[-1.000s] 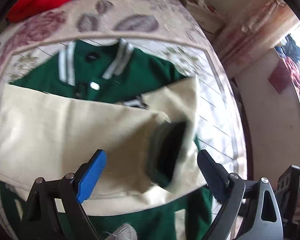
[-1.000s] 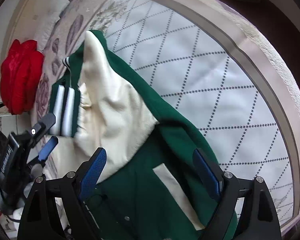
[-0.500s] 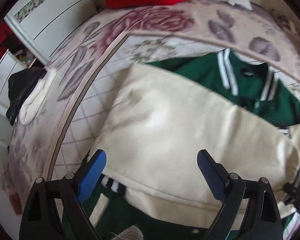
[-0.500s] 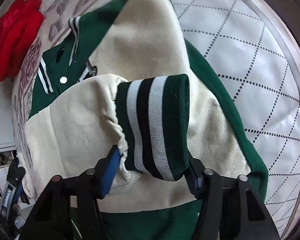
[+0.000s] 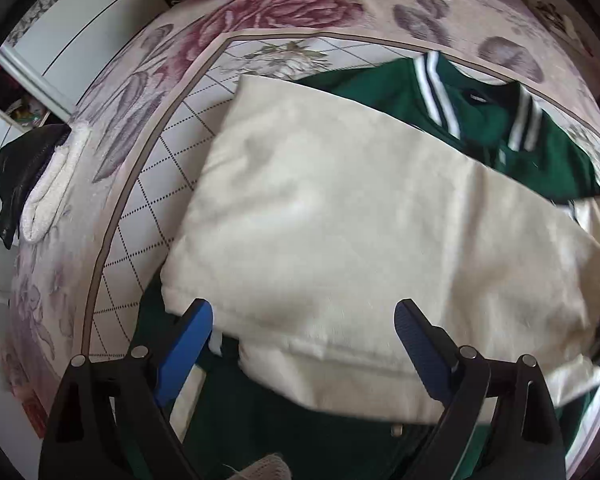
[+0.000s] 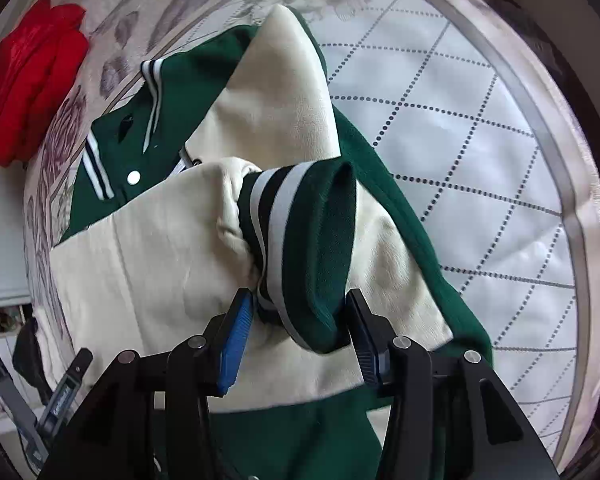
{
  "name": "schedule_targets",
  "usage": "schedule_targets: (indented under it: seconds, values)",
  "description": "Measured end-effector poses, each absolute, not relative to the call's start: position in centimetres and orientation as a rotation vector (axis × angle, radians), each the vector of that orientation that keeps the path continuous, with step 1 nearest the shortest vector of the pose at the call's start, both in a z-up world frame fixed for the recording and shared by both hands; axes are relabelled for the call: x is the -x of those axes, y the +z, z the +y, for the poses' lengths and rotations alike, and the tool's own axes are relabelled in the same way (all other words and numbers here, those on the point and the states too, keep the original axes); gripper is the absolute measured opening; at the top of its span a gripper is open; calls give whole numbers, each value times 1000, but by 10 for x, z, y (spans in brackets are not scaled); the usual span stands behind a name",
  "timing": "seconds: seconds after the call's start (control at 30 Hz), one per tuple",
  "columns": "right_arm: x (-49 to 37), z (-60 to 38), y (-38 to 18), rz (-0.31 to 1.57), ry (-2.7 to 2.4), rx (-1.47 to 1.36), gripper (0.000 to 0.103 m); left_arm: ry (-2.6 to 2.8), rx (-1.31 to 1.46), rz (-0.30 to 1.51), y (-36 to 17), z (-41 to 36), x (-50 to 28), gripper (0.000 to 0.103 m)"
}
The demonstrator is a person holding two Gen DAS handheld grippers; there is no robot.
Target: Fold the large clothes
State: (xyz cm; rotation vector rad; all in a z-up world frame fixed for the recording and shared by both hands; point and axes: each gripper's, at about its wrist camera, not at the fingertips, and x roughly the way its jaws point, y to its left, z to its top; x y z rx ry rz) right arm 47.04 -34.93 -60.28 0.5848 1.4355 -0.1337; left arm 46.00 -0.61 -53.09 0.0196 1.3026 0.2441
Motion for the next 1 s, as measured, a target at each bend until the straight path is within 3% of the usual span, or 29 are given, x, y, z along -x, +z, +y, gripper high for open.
schedule_targets:
  seconds: [0.07, 0.3, 0.47, 0.5, 0.53, 0.57, 0.6, 0.87, 1.0]
  values:
    - [-438, -333, -594, 1464, -57, -613, 61, 215, -51, 1327, -527, -11, -430, 93]
    - [-297, -221, -640, 1793, 203, -671, 61, 202, -248, 1497, -565, -5, -310, 93]
    - [-230, -177, -681, 1865, 169, -500, 61, 202, -259, 1664, -620, 15, -247, 93]
    - [-226, -176, -681, 1811, 137, -499, 59, 196, -243, 1667, -623, 17, -244, 93]
    - [-223, -173, -679, 1791, 95, -458, 45, 189, -218, 1639, -624, 20, -241, 94]
    - [-220, -172, -674, 1772, 71, -425, 20, 186, -209, 1627, -625, 21, -241, 95]
    - [-218, -172, -668, 1748, 70, -445, 9, 181, -190, 1624, -626, 22, -241, 95]
    - [-203, -144, -601, 1609, 122, -508, 3, 113, -24, 1664, -629, 45, -251, 96]
    - [-222, -115, -654, 1788, 199, -508, 2, 98, -25, 1642, -630, 50, -250, 96]
